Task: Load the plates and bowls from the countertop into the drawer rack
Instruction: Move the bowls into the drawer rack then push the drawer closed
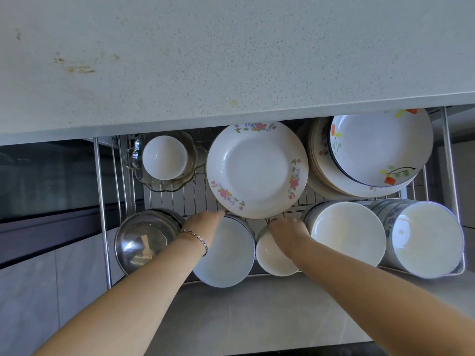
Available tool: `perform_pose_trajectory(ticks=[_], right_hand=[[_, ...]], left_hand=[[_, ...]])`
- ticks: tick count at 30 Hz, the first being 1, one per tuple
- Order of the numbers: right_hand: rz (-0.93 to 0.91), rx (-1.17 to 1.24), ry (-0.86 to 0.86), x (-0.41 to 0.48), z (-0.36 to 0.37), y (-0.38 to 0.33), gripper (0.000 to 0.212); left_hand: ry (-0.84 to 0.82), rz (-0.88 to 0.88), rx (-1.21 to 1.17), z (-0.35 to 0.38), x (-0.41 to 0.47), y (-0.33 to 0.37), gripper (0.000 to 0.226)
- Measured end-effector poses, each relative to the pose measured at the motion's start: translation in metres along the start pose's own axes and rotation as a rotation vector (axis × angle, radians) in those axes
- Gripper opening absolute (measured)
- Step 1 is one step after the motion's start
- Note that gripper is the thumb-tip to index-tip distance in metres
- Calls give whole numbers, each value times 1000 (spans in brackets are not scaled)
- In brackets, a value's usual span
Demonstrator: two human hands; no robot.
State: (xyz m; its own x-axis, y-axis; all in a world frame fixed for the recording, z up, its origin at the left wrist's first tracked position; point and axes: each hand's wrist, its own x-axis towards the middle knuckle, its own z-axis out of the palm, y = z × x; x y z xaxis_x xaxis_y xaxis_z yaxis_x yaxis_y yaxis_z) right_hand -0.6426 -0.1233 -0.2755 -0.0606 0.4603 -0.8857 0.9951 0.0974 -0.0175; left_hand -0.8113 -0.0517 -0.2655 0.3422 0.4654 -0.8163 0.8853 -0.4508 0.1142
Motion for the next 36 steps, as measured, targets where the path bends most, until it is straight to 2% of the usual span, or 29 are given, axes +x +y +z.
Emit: perform_pose_trajectory(ticks=[5, 9, 12, 18, 28, 32, 36], right_hand=[[10, -29, -10, 11, 0, 5, 33], [10, -98, 53, 13, 1, 7, 35], [32, -177, 5, 8, -2, 10, 38], [6, -77, 7, 1, -3, 13, 31], [23, -135, -48, 4, -11, 5, 28], [52, -77, 71, -8, -6, 5, 36], [16, 260, 276, -28, -1, -9, 30]], left_hand=[[8, 3, 14, 1, 2, 1, 50], [7, 6, 5, 1, 5, 1, 53], [11, 15, 15, 1, 5, 1, 52], [22, 19, 25, 3, 1, 1, 53], [45, 9, 41, 10, 2, 2, 50], [82, -42, -11, 14, 0, 0, 36], [98, -61, -17, 15, -7, -4, 35]])
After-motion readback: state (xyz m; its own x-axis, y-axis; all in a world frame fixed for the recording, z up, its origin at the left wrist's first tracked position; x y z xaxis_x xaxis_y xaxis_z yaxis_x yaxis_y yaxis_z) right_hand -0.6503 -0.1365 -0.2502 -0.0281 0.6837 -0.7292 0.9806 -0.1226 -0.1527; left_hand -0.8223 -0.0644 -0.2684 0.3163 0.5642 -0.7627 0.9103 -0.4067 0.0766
